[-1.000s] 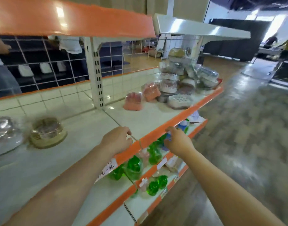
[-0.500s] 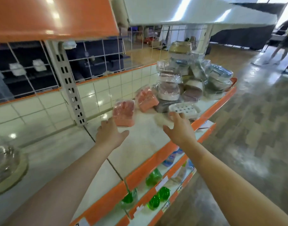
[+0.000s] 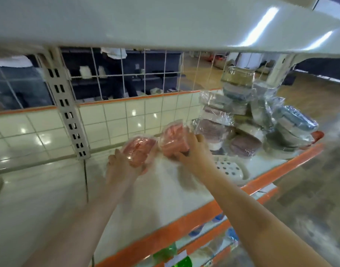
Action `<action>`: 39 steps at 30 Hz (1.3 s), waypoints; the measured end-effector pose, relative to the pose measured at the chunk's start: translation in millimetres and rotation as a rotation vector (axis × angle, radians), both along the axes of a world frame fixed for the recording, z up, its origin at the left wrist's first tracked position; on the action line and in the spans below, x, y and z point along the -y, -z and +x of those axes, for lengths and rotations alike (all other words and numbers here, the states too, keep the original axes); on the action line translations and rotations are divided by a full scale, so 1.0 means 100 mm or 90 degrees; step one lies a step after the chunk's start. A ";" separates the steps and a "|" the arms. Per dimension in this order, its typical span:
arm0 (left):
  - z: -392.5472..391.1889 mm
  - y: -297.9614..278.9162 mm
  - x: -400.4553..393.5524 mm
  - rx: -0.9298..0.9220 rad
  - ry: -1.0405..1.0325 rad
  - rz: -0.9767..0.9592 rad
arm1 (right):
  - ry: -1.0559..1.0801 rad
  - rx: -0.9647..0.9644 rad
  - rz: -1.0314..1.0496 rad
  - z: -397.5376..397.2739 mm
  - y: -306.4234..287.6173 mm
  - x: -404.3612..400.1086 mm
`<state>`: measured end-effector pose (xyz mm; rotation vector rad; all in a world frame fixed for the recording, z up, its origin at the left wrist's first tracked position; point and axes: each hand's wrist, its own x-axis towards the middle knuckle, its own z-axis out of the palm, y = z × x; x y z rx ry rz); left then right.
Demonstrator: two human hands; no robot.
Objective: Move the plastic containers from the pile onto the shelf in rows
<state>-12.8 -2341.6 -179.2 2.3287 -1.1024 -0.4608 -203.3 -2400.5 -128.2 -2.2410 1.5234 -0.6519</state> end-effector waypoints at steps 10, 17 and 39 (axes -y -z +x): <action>0.22 -0.08 -0.44 -0.067 -0.080 -0.071 | -0.073 -0.205 -0.067 0.52 0.41 0.47; 0.38 0.03 -0.63 -0.044 -0.140 -0.046 | -0.066 -0.183 0.001 0.62 0.46 0.41; 0.39 -0.16 -0.76 0.010 -0.185 0.021 | -0.124 -0.217 0.057 0.84 0.59 0.38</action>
